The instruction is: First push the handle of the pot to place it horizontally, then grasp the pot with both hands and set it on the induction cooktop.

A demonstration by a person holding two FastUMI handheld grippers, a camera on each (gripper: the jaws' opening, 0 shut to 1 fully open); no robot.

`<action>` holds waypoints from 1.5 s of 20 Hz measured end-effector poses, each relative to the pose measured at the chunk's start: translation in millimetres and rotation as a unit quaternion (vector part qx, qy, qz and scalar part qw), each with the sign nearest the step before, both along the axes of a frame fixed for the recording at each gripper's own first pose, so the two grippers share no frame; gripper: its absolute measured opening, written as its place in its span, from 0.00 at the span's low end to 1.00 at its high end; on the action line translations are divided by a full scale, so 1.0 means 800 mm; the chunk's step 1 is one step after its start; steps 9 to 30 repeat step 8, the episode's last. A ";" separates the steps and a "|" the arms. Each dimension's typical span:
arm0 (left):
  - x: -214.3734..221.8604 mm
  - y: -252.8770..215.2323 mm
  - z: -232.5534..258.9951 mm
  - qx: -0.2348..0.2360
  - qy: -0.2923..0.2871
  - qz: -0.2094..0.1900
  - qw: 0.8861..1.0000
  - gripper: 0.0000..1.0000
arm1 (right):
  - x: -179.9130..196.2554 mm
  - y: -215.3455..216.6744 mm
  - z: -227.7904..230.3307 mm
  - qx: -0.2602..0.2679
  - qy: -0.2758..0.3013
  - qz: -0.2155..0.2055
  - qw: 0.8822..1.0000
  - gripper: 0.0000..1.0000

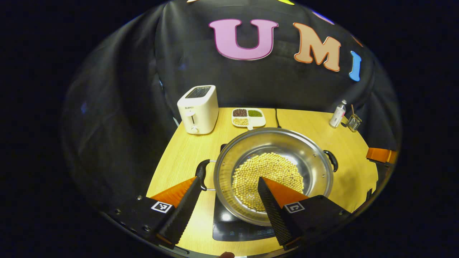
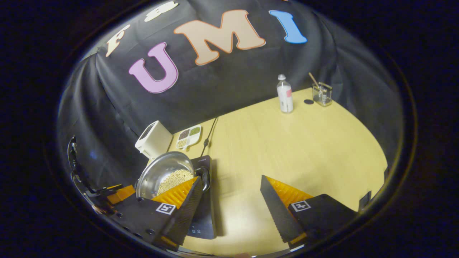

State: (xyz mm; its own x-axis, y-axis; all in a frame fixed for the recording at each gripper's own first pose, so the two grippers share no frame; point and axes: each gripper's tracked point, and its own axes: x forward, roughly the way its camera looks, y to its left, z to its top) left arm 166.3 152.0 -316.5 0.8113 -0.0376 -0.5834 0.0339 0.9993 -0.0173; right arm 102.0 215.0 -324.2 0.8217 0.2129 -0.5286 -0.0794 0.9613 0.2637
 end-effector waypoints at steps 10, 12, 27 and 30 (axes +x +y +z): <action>-0.032 -0.163 0.135 -0.050 -0.105 -0.012 0.993 0.96 | -0.014 -0.118 0.130 -0.023 -0.098 0.013 0.995 0.92; -0.032 -0.163 0.135 -0.050 -0.105 -0.012 0.993 0.96 | -0.014 -0.118 0.130 -0.023 -0.098 0.013 0.995 0.92; -0.032 -0.163 0.135 -0.050 -0.105 -0.012 0.993 0.96 | -0.014 -0.118 0.130 -0.023 -0.098 0.013 0.995 0.92; -0.032 -0.163 0.135 -0.050 -0.105 -0.012 0.993 0.96 | -0.014 -0.118 0.130 -0.023 -0.098 0.013 0.995 0.92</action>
